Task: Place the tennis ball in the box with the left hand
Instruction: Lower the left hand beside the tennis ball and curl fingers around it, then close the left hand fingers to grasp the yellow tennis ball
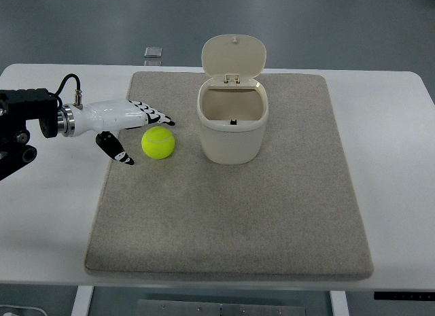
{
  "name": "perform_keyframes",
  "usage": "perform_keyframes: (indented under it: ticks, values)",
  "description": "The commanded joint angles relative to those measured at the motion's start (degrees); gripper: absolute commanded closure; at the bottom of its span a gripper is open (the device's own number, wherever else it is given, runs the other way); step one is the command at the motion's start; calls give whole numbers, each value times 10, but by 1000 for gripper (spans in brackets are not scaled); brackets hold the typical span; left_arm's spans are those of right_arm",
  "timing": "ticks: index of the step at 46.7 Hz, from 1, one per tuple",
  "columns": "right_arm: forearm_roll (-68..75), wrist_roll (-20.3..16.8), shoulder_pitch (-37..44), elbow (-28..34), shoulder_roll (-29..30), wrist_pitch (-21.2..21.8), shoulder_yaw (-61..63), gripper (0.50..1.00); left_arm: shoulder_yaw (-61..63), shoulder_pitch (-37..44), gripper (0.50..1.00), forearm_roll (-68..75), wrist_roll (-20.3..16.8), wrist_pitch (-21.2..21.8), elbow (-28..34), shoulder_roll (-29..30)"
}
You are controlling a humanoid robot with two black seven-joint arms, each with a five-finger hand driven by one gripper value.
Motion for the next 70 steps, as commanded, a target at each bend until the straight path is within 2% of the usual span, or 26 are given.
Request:
perform_keyframes:
  ticks: [1, 4, 9, 11, 16, 20, 22, 26, 28, 32, 35, 37, 40, 41, 49, 53, 63, 70]
  values:
    - [0, 0, 0, 0, 0, 0, 0, 562, 0, 0, 540, 6, 1, 1, 1, -5]
    - [0, 0, 0, 0, 0, 0, 0, 562, 1, 0, 557, 14, 2, 1, 4, -9]
    - [0, 0, 0, 0, 0, 0, 0, 562, 0, 0, 643, 29, 3, 1, 7, -14]
    - [0, 0, 0, 0, 0, 0, 0, 562, 0, 0, 654, 33, 4, 2, 7, -15]
    - [0, 0, 0, 0, 0, 0, 0, 562, 1, 0, 716, 43, 4, 2, 15, -20]
    - [0, 0, 1, 0, 0, 0, 0, 562, 0, -1, 726, 48, 4, 2, 18, -24]
    - [0, 0, 0, 0, 0, 0, 0, 560, 0, -1, 756, 48, 4, 2, 18, -24]
    - [0, 0, 0, 0, 0, 0, 0, 562, 0, -3, 765, 48, 5, 2, 18, -25]
    - [0, 0, 0, 0, 0, 0, 0, 562, 0, -3, 793, 48, 5, 2, 18, -25]
    - [0, 0, 0, 0, 0, 0, 0, 562, 0, -3, 808, 48, 5, 2, 18, -25]
    - [0, 0, 0, 0, 0, 0, 0, 562, 0, -4, 874, 48, 5, 2, 18, -25]
    - [0, 0, 1, 0, 0, 0, 0, 562, 0, -4, 898, 48, 5, 2, 18, -24]
    - [0, 0, 0, 0, 0, 0, 0, 562, 0, -6, 986, 46, 5, 2, 18, -23]
    - [0, 0, 0, 0, 0, 0, 0, 562, 0, -6, 1000, 46, 5, 2, 18, -23]
    - [0, 0, 0, 0, 0, 0, 0, 562, -1, -18, 1000, 46, 2, 8, 10, -3]
    - [0, 0, 0, 0, 0, 0, 0, 562, -1, -25, 1000, 47, 0, 22, -13, 19]
    - [0, 0, 0, 0, 0, 0, 0, 562, -1, -33, 1000, 89, -1, 88, -123, 82]
    - [0, 0, 0, 0, 0, 0, 1, 562, -1, -57, 1000, 139, -1, 133, -146, 96]
